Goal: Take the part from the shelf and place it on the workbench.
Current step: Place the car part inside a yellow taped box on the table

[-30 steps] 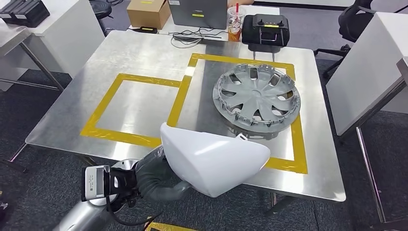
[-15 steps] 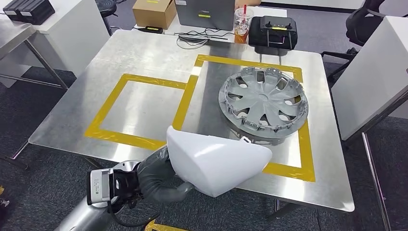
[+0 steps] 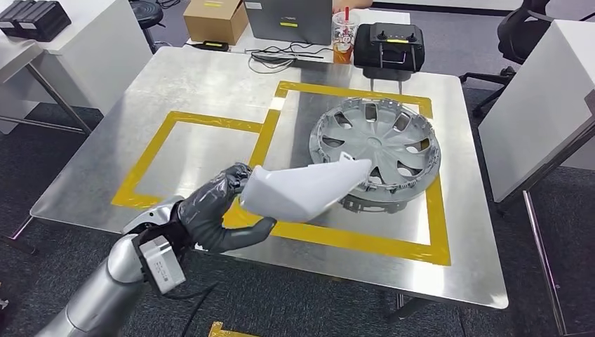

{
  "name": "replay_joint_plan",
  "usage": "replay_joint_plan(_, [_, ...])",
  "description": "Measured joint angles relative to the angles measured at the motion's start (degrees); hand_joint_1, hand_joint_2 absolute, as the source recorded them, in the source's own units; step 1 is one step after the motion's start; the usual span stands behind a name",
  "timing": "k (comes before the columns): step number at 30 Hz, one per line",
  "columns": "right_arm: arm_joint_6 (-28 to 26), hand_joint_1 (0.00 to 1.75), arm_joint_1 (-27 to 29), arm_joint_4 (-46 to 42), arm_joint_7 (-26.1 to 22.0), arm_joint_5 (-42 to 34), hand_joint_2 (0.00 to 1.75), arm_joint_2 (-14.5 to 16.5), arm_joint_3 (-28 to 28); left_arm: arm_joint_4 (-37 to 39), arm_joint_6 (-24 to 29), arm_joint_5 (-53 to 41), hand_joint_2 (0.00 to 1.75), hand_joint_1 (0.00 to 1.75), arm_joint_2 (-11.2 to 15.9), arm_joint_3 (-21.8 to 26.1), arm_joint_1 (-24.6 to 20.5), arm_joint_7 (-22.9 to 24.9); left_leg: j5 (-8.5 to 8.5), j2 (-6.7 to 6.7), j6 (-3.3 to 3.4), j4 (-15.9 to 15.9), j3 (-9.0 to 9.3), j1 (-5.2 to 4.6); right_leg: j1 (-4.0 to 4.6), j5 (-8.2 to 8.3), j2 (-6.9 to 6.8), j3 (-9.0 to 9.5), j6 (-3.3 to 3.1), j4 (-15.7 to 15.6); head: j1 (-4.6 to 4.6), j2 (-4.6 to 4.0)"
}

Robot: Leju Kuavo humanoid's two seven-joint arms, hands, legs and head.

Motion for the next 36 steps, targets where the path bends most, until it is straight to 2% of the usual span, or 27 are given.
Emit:
replay_joint_plan(3, [-0.44,0.00,-0.17,0.58,-0.03,0.01,0.00,0.05,0.40,2.05,4.86,-8.73,1.75,1.73,0.97,1.10,-1.74,0.33,0.18,0.03,0.67,-1.11,0.51,-0.22,-0.06,0.07,-0.04,-0.02,0.91,-0.25,0.02,0.00])
replay_joint_plan(5, [-0.54,0.00,-0.29,0.84,-0.04,0.02,0.00,0.10,0.71,3.82,7.95,-14.66,1.75,1.73,1.59,2.06,-2.98,0.89,0.89,0.08,1.48,-2.31,1.33,-0.02,0.02,-1.08,-0.06,-1.09,0.95,1.94,0.09,0.00])
replay_joint_plan(6, [-0.57,0.00,-0.32,0.91,-0.04,0.02,0.00,0.11,0.81,4.84,9.34,-17.50,1.75,1.73,1.83,2.52,-3.57,1.21,1.19,0.11,1.75,-2.75,1.66,0.09,0.06,-2.37,-0.07,-2.52,0.73,4.84,0.18,0.00])
replay_joint_plan(8, [-0.51,0.00,-0.32,0.97,-0.04,0.02,0.00,0.12,0.93,6.93,11.85,-23.43,1.75,1.73,2.33,3.23,-4.36,1.97,1.28,0.13,1.95,-2.86,1.67,-0.07,0.15,-5.26,-0.07,-6.46,0.39,12.61,0.26,0.00])
replay_joint_plan(9, [-0.45,0.00,-0.29,0.97,-0.04,0.02,0.00,0.16,0.95,7.94,12.98,-26.45,1.75,1.73,2.63,3.56,-4.47,2.41,1.26,0.12,1.95,-2.85,1.66,-0.12,0.15,-6.00,-0.07,-8.02,0.49,15.45,0.28,0.00])
replay_joint_plan(10, [-0.36,0.00,-0.23,0.97,-0.04,0.02,0.00,0.22,0.96,8.89,13.99,-29.48,1.75,1.73,2.93,3.86,-4.59,2.91,1.23,0.10,1.94,-2.83,1.66,-0.15,0.14,-5.92,-0.08,-8.68,0.77,16.36,0.27,0.00])
replay_joint_plan(11, [-0.28,0.00,-0.18,0.96,-0.04,0.03,0.00,0.30,0.98,9.87,14.92,-32.82,1.75,1.73,3.29,4.19,-4.82,3.51,1.18,0.05,1.89,-2.78,1.66,-0.14,0.12,-4.95,-0.09,-8.18,1.20,14.86,0.29,0.00])
replay_joint_plan(13, [0.02,0.00,-0.13,0.91,-0.04,0.04,0.00,0.40,1.00,12.11,16.64,-40.45,1.75,1.73,4.17,4.95,-5.79,4.94,0.95,-0.07,1.54,-2.45,1.62,-0.14,0.05,-1.63,-0.12,-4.51,1.93,6.73,0.32,0.00])
replay_joint_plan(14, [0.19,0.00,-0.13,0.86,-0.04,0.04,0.00,0.41,1.01,13.45,17.34,-44.24,1.75,1.73,4.73,5.39,-6.46,5.59,0.70,-0.11,1.24,-2.10,1.49,-0.28,0.07,-0.20,-0.11,-2.71,1.84,2.96,0.30,0.00])
replay_joint_plan(15, [0.38,0.00,-0.13,0.81,-0.04,0.04,0.00,0.43,1.01,14.89,17.83,-47.19,1.75,1.73,5.32,5.84,-7.14,6.04,0.49,-0.12,0.94,-1.79,1.35,-0.41,0.13,0.66,-0.10,-1.53,1.51,0.53,0.24,0.00])
replay_joint_plan(17, [0.58,0.00,-0.08,0.75,-0.04,0.04,0.00,0.47,1.01,17.91,18.33,-51.21,1.75,1.73,6.42,6.58,-8.41,6.56,0.25,-0.10,0.40,-1.45,1.14,-0.55,0.39,1.13,-0.06,-1.04,0.56,-0.43,0.12,0.00])
replay_joint_plan(19, [0.63,0.00,-0.03,0.74,-0.04,0.04,0.00,0.56,1.01,21.03,18.44,-53.52,1.75,1.73,7.27,7.10,-9.47,6.80,-0.13,-0.07,-0.12,-1.05,0.92,-0.35,0.16,1.23,-0.05,-0.95,-0.02,-0.51,0.06,0.00])
replay_joint_plan(20, [0.63,0.00,-0.03,0.73,-0.04,0.03,0.00,0.57,1.01,22.76,18.47,-54.30,1.75,1.73,7.62,7.29,-9.98,6.85,-0.95,-0.06,-0.45,0.21,0.36,-0.23,-0.02,1.25,-0.05,-0.84,-0.31,-0.58,-0.07,0.00])
replay_joint_plan(21, [0.62,0.00,-0.05,0.71,-0.04,0.02,0.00,0.58,1.01,24.51,18.50,-54.82,1.75,1.73,7.92,7.45,-10.44,6.86,-2.32,-0.05,-0.81,2.69,-0.80,-0.06,-0.20,1.25,-0.03,-0.74,-0.53,-0.63,-0.19,0.00])
replay_joint_plan(23, [0.60,0.00,-0.07,0.68,-0.04,0.01,0.00,0.56,1.01,28.41,18.56,-55.58,1.75,1.73,8.34,7.60,-11.01,6.87,-5.76,-0.03,-1.42,10.45,-4.57,0.29,-0.19,1.18,-0.01,-0.66,-0.79,-0.61,-0.39,0.00])
replay_joint_plan(24, [0.56,0.00,-0.06,0.68,-0.04,0.01,0.00,0.57,1.01,30.43,18.57,-55.99,1.75,1.73,8.44,7.62,-11.08,6.87,-6.81,-0.03,-1.62,13.81,-6.37,0.44,-0.18,1.15,0.00,-0.65,-0.81,-0.59,-0.39,0.00])
replay_joint_plan(25, [0.51,0.00,-0.06,0.68,-0.04,0.02,0.00,0.58,1.01,32.37,18.56,-56.31,1.75,1.73,8.48,7.61,-11.07,6.87,-6.86,-0.01,-1.72,15.36,-7.37,0.55,-0.18,1.13,0.01,-0.63,-0.81,-0.58,-0.40,0.00])
replay_joint_plan(26, [0.46,0.00,-0.09,0.69,-0.04,0.02,0.00,0.58,1.01,34.32,18.53,-56.63,1.75,1.73,8.49,7.60,-11.08,6.85,-5.76,0.02,-1.74,14.50,-7.18,0.64,-0.19,1.11,0.03,-0.58,-0.81,-0.58,-0.40,0.00])
replay_joint_plan(27, [0.40,0.00,-0.15,0.69,-0.04,0.02,0.00,0.59,1.01,36.26,18.52,-56.87,1.75,1.73,8.51,7.58,-11.14,6.74,-3.79,0.07,-1.68,11.37,-5.83,0.70,-0.19,1.09,0.06,-0.48,-0.79,-0.58,-0.41,0.00])
replay_joint_plan(29, [0.32,0.00,-0.35,0.71,-0.05,0.02,0.00,0.56,1.01,40.13,18.57,-57.05,1.75,1.73,8.58,7.53,-11.44,6.15,-0.22,0.20,-1.40,2.99,-1.80,0.63,-0.05,1.02,0.15,-0.37,-0.62,-0.59,-0.39,0.00])
replay_joint_plan(30, [0.25,0.00,-0.46,0.73,-0.06,0.02,0.00,0.50,1.01,41.95,18.68,-57.06,1.75,1.73,8.62,7.46,-11.59,5.71,0.60,0.21,-1.20,0.24,-0.40,0.49,0.07,1.00,0.18,-0.41,-0.43,-0.59,-0.38,0.00])
replay_joint_plan(31, [0.15,0.00,-0.54,0.76,-0.07,0.02,0.00,0.45,1.01,43.67,18.78,-57.02,1.75,1.73,8.64,7.36,-11.70,5.23,0.74,0.20,-0.98,-1.01,0.25,0.31,0.16,0.99,0.20,-0.49,-0.18,-0.60,-0.37,0.00])
replay_joint_plan(34, [-0.47,0.00,-0.67,1.06,-0.06,0.02,0.00,0.34,1.01,48.20,18.94,-56.43,1.75,1.73,8.55,6.97,-11.75,3.52,0.94,0.13,0.09,-1.53,0.58,0.12,0.15,0.96,0.16,-0.62,0.76,-0.65,-0.33,0.00])
replay_joint_plan(36, [-0.90,0.00,-0.80,1.26,-0.05,0.02,0.00,0.27,1.01,50.61,19.12,-55.69,1.75,0.86,8.30,6.73,-11.78,2.20,1.36,0.14,0.97,-2.20,0.94,0.28,0.17,-0.59,0.10,-2.04,0.79,2.24,-0.23,0.00])
